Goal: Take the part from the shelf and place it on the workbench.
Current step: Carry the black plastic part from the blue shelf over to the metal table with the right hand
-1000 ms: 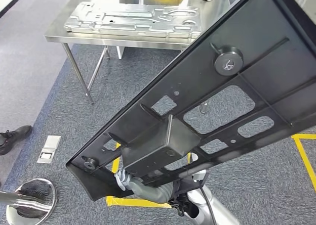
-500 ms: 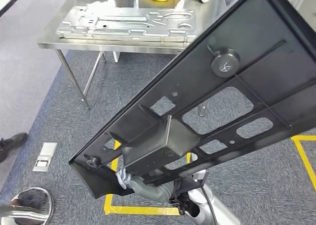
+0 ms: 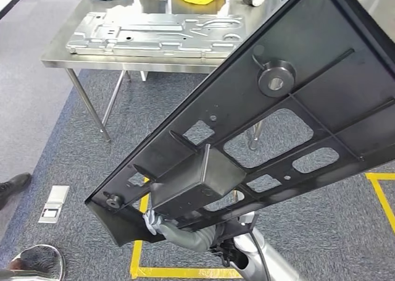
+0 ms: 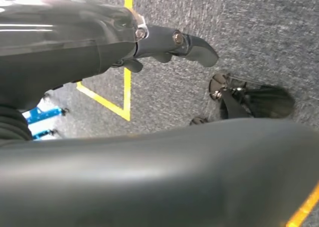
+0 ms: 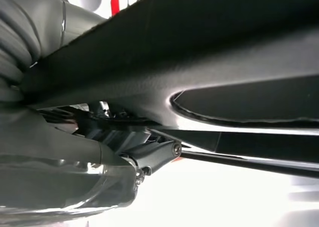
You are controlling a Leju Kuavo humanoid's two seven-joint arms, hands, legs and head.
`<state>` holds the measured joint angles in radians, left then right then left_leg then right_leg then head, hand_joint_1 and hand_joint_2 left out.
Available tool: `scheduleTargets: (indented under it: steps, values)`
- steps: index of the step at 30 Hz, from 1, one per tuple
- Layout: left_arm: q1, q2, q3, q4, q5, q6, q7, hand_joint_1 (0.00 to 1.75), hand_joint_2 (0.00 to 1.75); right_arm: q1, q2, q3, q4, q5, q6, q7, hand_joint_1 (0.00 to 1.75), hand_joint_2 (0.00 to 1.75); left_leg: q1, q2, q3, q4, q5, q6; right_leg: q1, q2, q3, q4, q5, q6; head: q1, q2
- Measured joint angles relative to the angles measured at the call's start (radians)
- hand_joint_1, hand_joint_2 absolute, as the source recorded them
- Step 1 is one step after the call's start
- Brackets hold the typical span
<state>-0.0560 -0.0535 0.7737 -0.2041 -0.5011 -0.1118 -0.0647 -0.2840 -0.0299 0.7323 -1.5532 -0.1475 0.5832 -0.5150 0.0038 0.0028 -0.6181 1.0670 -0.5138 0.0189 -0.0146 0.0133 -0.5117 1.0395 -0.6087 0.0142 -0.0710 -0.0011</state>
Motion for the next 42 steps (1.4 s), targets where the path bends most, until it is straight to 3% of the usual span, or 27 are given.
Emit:
scheduleTargets:
  steps: [2, 5, 6, 7, 10, 11, 13, 16, 18, 20, 21, 22, 23, 25, 26, 27, 29, 32, 34, 36, 37, 38, 40, 41, 42]
  values:
    - [-0.001, 0.0, 0.0, 0.0, 0.0, 0.0, -0.003, 0.0, 1.75, -0.004, 0.0, 0.0, -0.001, -0.001, -0.001, -0.001, 1.75, 1.75, 0.007, 0.001, 0.018, -0.019, -0.006, 0.007, 0.002, -0.003, -0.016, 0.043, -0.024, 0.008, 0.001, 0.0]
    - [-0.002, 0.0, 0.001, 0.0, 0.0, 0.0, -0.004, 0.0, 1.75, -0.004, -0.001, 0.0, 0.001, -0.001, -0.003, -0.002, 1.75, 1.75, 0.01, 0.002, 0.04, -0.026, -0.019, 0.013, 0.0, -0.004, -0.125, 0.218, -0.078, 0.014, 0.002, 0.0]
    - [-0.001, -0.001, 0.001, 0.0, -0.001, 0.001, -0.004, 0.0, 1.75, -0.002, -0.001, 0.0, 0.003, 0.0, -0.004, -0.002, 1.75, 1.75, 0.01, 0.002, 0.049, -0.026, -0.026, 0.013, 0.0, -0.005, -0.157, 0.256, -0.074, 0.016, 0.003, 0.0]
    - [0.0, -0.001, 0.001, 0.0, -0.001, 0.002, -0.004, 0.0, 1.75, 0.0, -0.001, 0.0, 0.004, 0.0, -0.006, -0.003, 1.75, 1.75, 0.011, 0.002, 0.059, -0.026, -0.035, 0.011, 0.0, -0.005, -0.174, 0.26, -0.051, 0.017, 0.003, 0.0]
    - [0.0, -0.001, 0.003, 0.0, -0.002, 0.004, -0.003, 0.0, 1.75, 0.002, -0.002, 0.0, 0.006, 0.002, -0.008, -0.003, 1.75, 1.75, 0.011, 0.002, 0.095, -0.026, -0.062, 0.0, 0.002, -0.011, -0.14, 0.114, 0.077, 0.015, 0.002, 0.0]
    - [-0.001, -0.001, 0.004, 0.0, -0.002, 0.004, -0.003, 0.0, 1.75, 0.001, -0.002, 0.001, 0.007, 0.002, -0.008, -0.004, 1.75, 1.75, 0.01, 0.001, 0.102, -0.025, -0.069, -0.005, 0.004, -0.014, -0.123, 0.069, 0.096, 0.011, 0.003, 0.0]
    - [-0.004, -0.001, 0.006, 0.0, -0.002, 0.004, -0.002, 0.0, 1.75, 0.001, -0.002, 0.001, 0.008, 0.003, -0.008, -0.004, 1.75, 1.75, 0.008, 0.002, 0.105, -0.028, -0.076, -0.014, 0.008, -0.013, -0.11, 0.039, 0.088, 0.001, 0.003, 0.0]
    - [-0.008, -0.001, 0.01, 0.0, -0.002, 0.004, -0.002, 0.0, 1.75, -0.001, -0.001, 0.0, 0.008, 0.001, -0.008, -0.004, 1.75, 1.75, 0.009, 0.005, 0.11, -0.025, -0.088, -0.026, 0.002, -0.009, -0.097, 0.024, 0.074, -0.017, 0.004, 0.0]
    - [-0.011, -0.001, 0.012, 0.0, -0.002, 0.004, -0.002, 0.0, 1.75, -0.005, 0.003, 0.0, 0.008, -0.006, -0.008, -0.003, 1.75, 1.75, 0.01, 0.005, 0.071, 0.053, -0.122, -0.035, -0.002, -0.011, -0.085, 0.02, 0.066, -0.029, 0.003, 0.0]
    - [-0.01, -0.001, 0.015, 0.0, -0.002, 0.004, -0.003, 0.0, 1.75, -0.008, 0.005, 0.0, 0.009, -0.015, -0.008, -0.001, 1.75, 1.75, 0.011, 0.004, -0.014, 0.19, -0.164, -0.04, -0.001, -0.011, -0.075, 0.02, 0.055, -0.035, 0.003, 0.0]
    - [-0.008, -0.001, 0.017, 0.0, -0.002, 0.005, -0.003, 0.0, 1.75, -0.007, 0.006, 0.0, 0.009, -0.02, -0.009, -0.001, 1.75, 1.75, 0.011, 0.004, -0.052, 0.24, -0.169, -0.04, -0.001, -0.009, -0.068, 0.02, 0.049, -0.036, 0.003, 0.0]
    - [-0.005, -0.001, 0.019, 0.0, -0.002, 0.005, -0.004, 0.0, 1.75, -0.006, 0.006, -0.001, 0.009, -0.024, -0.01, -0.001, 1.75, 1.75, 0.011, 0.004, -0.075, 0.256, -0.152, -0.039, 0.0, -0.007, -0.059, 0.02, 0.042, -0.035, 0.003, 0.0]
    - [-0.004, -0.001, 0.021, 0.0, -0.002, 0.006, -0.004, 0.0, 1.75, -0.005, 0.007, -0.003, 0.008, -0.029, -0.012, -0.001, 1.75, 1.75, 0.01, 0.004, -0.079, 0.232, -0.113, -0.035, 0.001, -0.005, -0.047, 0.02, 0.034, -0.034, 0.003, 0.0]
    - [-0.002, 0.0, 0.024, 0.0, -0.002, 0.006, -0.005, 0.0, 1.75, -0.005, 0.012, -0.01, 0.004, -0.035, -0.016, -0.001, 1.75, 1.75, 0.005, 0.002, -0.052, 0.119, -0.017, -0.021, 0.001, -0.002, -0.021, 0.018, 0.016, -0.03, 0.003, 0.0]
    - [-0.001, 0.001, 0.026, 0.0, -0.002, 0.006, -0.005, 0.0, 1.75, -0.004, 0.014, -0.014, 0.002, -0.038, -0.019, -0.001, 1.75, 1.75, 0.0, 0.0, -0.037, 0.072, 0.014, -0.013, 0.002, 0.0, -0.012, 0.018, 0.009, -0.027, 0.003, 0.0]
    - [-0.001, 0.001, 0.027, 0.0, -0.003, 0.007, -0.005, 0.0, 1.75, -0.003, 0.016, -0.017, -0.002, -0.041, -0.021, 0.001, 1.75, 1.75, -0.004, -0.001, -0.027, 0.044, 0.025, -0.005, 0.001, 0.001, -0.009, 0.016, 0.004, -0.022, 0.003, 0.0]
    - [-0.001, 0.002, 0.029, 0.0, -0.007, 0.008, -0.005, 0.0, 1.75, 0.002, 0.019, -0.023, -0.009, -0.048, -0.023, 0.007, 1.75, 1.75, -0.011, -0.002, -0.019, 0.025, 0.014, 0.005, -0.001, 0.001, -0.009, 0.011, 0.0, -0.011, 0.003, 0.0]
    - [-0.002, 0.003, 0.03, 0.0, -0.013, 0.008, -0.007, 0.0, 1.75, 0.005, 0.023, -0.033, -0.02, -0.054, -0.026, 0.012, 1.75, 1.75, -0.002, 0.002, 0.009, -0.018, 0.0, 0.014, 0.0, -0.004, -0.014, 0.026, -0.014, 0.004, 0.004, 0.0]
    - [-0.002, 0.003, 0.03, 0.0, -0.014, 0.007, -0.007, 0.0, 1.75, 0.007, 0.023, -0.038, -0.023, -0.055, -0.026, 0.012, 1.75, 1.75, 0.003, 0.004, 0.03, -0.034, -0.007, 0.017, 0.0, -0.006, -0.065, 0.118, -0.046, 0.01, 0.004, 0.0]
    - [-0.001, 0.002, 0.032, 0.0, -0.014, 0.007, -0.007, 0.0, 1.75, 0.015, 0.023, -0.04, -0.023, -0.056, -0.027, 0.012, 1.75, 1.75, 0.006, 0.004, 0.046, -0.035, -0.019, 0.017, -0.002, -0.006, -0.143, 0.227, -0.065, 0.017, 0.005, 0.0]
    - [-0.001, 0.002, 0.033, 0.0, -0.014, 0.007, -0.007, 0.0, 1.75, 0.019, 0.023, -0.041, -0.023, -0.056, -0.027, 0.012, 1.75, 1.75, 0.007, 0.004, 0.055, -0.035, -0.027, 0.015, -0.003, -0.006, -0.168, 0.247, -0.05, 0.02, 0.005, 0.0]
    - [0.0, 0.002, 0.034, 0.0, -0.014, 0.007, -0.007, 0.0, 1.75, 0.022, 0.023, -0.042, -0.023, -0.057, -0.027, 0.012, 1.75, 1.75, 0.009, 0.003, 0.067, -0.035, -0.036, 0.011, -0.004, -0.007, -0.176, 0.233, -0.018, 0.023, 0.005, 0.0]
    - [0.0, 0.002, 0.037, 0.0, -0.014, 0.007, -0.007, 0.0, 1.75, 0.023, 0.023, -0.044, -0.024, -0.058, -0.027, 0.012, 1.75, 1.75, 0.013, 0.003, 0.094, -0.035, -0.055, 0.001, -0.004, -0.011, -0.152, 0.133, 0.07, 0.026, 0.004, 0.0]
    - [0.0, 0.002, 0.038, 0.0, -0.014, 0.007, -0.007, 0.0, 1.75, 0.023, 0.023, -0.045, -0.024, -0.06, -0.026, 0.012, 1.75, 1.75, 0.013, 0.003, 0.104, -0.034, -0.064, -0.005, -0.003, -0.013, -0.136, 0.086, 0.098, 0.025, 0.005, 0.0]
    - [-0.002, 0.002, 0.039, 0.0, -0.014, 0.008, -0.007, 0.0, 1.75, 0.024, 0.022, -0.046, -0.025, -0.062, -0.026, 0.012, 1.75, 1.75, 0.012, 0.003, 0.108, -0.034, -0.071, -0.011, -0.001, -0.014, -0.123, 0.052, 0.106, 0.02, 0.005, 0.0]
